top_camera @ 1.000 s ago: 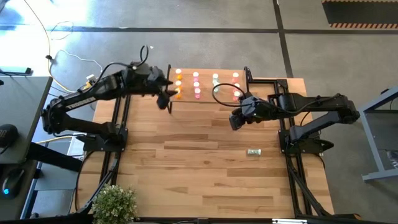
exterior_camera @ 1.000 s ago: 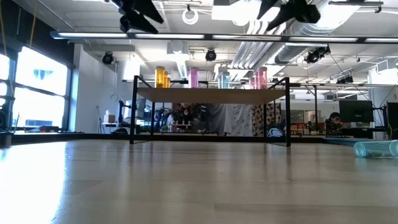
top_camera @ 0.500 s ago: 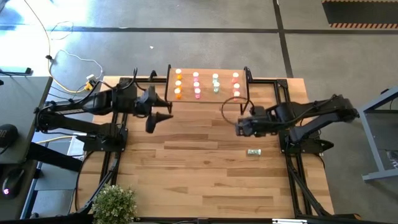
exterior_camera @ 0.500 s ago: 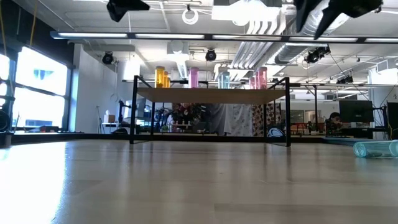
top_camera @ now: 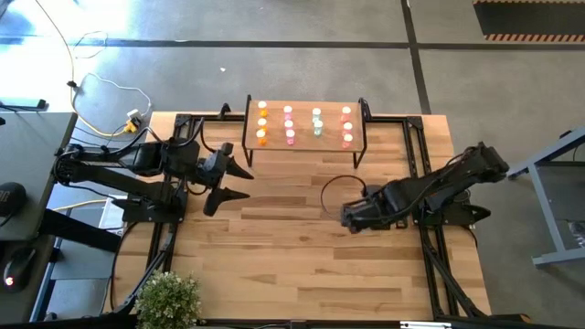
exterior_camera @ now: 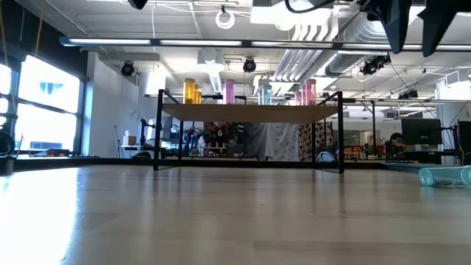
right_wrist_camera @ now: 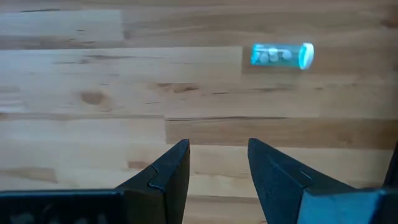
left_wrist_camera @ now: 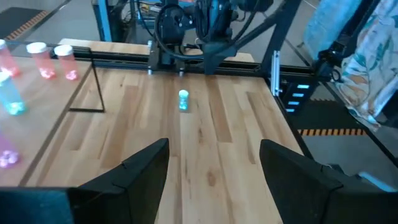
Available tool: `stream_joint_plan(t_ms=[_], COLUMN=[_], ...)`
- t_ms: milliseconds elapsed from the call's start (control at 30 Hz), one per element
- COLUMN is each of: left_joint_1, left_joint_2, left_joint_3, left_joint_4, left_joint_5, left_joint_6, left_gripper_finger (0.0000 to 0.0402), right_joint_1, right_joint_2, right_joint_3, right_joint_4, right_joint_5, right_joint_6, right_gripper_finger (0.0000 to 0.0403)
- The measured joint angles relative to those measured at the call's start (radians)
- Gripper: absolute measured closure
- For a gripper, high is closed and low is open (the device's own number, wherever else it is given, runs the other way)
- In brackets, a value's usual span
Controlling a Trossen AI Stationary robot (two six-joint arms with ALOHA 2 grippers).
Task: Pick and place medicine bottles onto shelf by color
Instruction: Put the blue medicine bottle on the shelf aligned with the other blue medicine bottles
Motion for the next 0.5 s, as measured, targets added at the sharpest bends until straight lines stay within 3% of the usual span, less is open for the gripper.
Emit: stream_joint_plan(t_ms=[300,500], left_joint_1=[-0.039,-0.04], left_joint_2=[0.001,0.001], left_joint_3=[0.0,0.0], left_joint_4=[-0.001,-0.001], left_joint_5=[-0.001,-0.003], left_joint_6=[0.0,0.0], left_gripper_finger=[0.0158,0.0158], right_joint_1=[0.054,0.05], right_joint_2=[0.088,0.133], right_joint_3=[0.0,0.0], right_joint_4=[-0.005,-0.065], right_joint_5=[-0.032,0.071], right_joint_6=[0.092,0.09], right_gripper_finger=[0.0249,0.0249])
